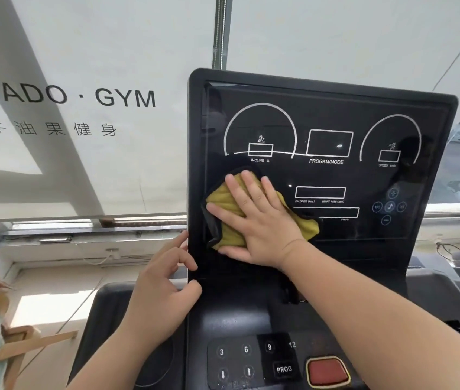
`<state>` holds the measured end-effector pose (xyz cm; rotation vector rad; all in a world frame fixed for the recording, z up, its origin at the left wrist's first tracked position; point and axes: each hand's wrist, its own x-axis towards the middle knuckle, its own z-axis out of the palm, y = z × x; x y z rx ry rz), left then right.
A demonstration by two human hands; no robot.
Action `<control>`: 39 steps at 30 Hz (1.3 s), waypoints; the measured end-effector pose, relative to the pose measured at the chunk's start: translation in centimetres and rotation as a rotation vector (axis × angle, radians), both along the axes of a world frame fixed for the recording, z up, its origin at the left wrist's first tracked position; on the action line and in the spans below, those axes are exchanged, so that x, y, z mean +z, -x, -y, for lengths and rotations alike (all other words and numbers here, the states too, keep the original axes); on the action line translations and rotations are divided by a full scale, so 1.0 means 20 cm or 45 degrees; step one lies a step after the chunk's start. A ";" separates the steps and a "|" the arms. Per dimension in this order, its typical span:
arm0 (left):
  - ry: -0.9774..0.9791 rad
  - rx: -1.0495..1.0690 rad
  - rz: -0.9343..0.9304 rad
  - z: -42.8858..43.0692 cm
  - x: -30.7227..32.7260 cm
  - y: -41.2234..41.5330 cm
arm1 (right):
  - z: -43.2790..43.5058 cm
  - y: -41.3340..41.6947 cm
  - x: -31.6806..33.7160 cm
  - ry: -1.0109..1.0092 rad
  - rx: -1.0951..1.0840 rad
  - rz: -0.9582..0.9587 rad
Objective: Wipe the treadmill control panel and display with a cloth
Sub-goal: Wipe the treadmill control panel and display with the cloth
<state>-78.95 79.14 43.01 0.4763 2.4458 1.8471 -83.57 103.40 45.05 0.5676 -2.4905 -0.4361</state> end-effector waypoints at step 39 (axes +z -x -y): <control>0.705 0.194 -0.259 -0.18 -0.25 -0.24 | 0.10 -0.57 -0.40 0.420 -0.644 0.438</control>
